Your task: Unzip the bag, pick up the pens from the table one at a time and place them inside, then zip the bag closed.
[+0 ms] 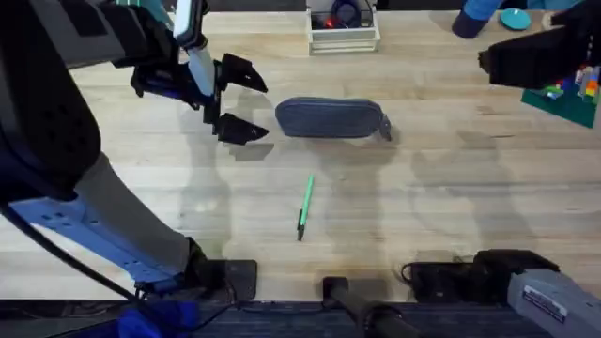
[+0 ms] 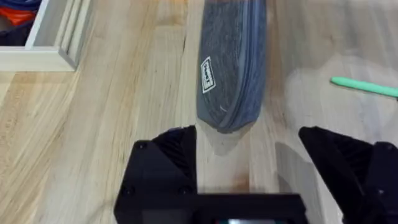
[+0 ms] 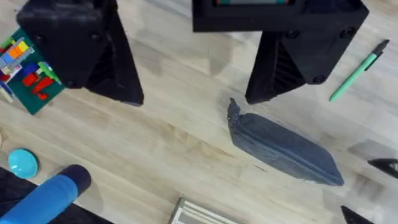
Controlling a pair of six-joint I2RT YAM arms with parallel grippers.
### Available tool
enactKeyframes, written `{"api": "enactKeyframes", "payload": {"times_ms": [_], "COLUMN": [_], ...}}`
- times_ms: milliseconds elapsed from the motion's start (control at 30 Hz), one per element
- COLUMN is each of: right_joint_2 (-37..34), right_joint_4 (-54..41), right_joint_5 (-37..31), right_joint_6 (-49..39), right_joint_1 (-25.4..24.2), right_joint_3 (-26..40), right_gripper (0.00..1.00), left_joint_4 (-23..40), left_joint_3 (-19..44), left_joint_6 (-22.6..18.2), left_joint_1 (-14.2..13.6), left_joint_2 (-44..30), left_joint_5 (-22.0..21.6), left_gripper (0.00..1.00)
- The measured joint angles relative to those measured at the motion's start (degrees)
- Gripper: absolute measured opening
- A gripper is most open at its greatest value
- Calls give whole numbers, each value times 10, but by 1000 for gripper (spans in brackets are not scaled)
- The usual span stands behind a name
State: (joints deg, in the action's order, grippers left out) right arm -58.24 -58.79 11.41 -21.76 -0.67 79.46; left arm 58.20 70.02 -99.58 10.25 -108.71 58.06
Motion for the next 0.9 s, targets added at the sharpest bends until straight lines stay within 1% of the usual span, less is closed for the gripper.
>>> {"api": "enactKeyframes", "payload": {"times_ms": [100, 300, 400, 533, 900], "right_joint_2": [0, -7, -22, -36, -38], "right_joint_4": [0, 0, -3, -19, -41], "right_joint_5": [0, 0, 0, 0, 0], "right_joint_6": [0, 0, 0, 0, 0], "right_joint_1": [0, 0, 0, 0, 0], "right_joint_3": [0, 0, 0, 0, 0], "right_gripper": [998, 998, 998, 998, 998], "left_joint_4": [-24, -95, -100, -100, -100], "left_joint_3": [-11, -35, -43, -43, -43], "left_joint_6": [13, 58, 71, 79, 84], "left_joint_1": [-7, -42, -53, -55, -55], "left_joint_2": [0, 0, 0, 0, 0], "left_joint_5": [10, 27, 35, 39, 40], "left_gripper": [998, 998, 996, 996, 995]}}
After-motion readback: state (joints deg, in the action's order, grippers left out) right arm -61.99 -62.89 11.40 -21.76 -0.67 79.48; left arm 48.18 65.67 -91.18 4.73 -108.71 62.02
